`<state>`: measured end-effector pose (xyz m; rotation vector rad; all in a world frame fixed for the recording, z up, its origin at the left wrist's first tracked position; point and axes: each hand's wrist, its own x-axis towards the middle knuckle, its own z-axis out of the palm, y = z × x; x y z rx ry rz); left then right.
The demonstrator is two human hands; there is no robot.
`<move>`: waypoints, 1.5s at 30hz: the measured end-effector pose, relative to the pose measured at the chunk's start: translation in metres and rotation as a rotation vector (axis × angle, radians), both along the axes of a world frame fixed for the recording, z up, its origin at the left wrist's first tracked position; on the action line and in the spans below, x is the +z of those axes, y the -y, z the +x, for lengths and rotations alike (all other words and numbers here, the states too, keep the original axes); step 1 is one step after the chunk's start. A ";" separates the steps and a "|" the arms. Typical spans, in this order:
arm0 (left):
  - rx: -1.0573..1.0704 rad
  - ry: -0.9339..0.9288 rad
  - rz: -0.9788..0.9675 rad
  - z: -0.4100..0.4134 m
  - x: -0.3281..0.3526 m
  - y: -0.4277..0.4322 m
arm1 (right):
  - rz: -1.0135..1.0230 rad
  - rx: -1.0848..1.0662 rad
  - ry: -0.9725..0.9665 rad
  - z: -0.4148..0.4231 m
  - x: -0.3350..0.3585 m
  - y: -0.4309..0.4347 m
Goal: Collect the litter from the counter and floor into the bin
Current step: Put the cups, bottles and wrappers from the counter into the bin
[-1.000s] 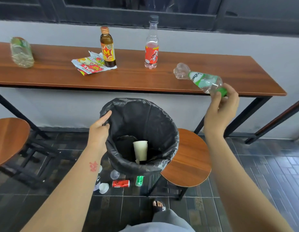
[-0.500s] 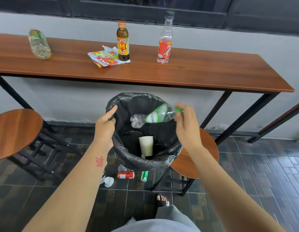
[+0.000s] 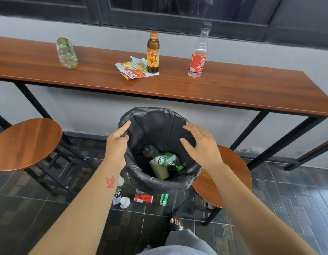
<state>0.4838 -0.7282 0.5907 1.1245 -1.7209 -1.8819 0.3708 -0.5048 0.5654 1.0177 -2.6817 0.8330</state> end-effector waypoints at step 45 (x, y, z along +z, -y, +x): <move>0.142 0.002 0.063 -0.048 0.002 0.008 | -0.431 0.080 0.249 -0.107 0.073 0.079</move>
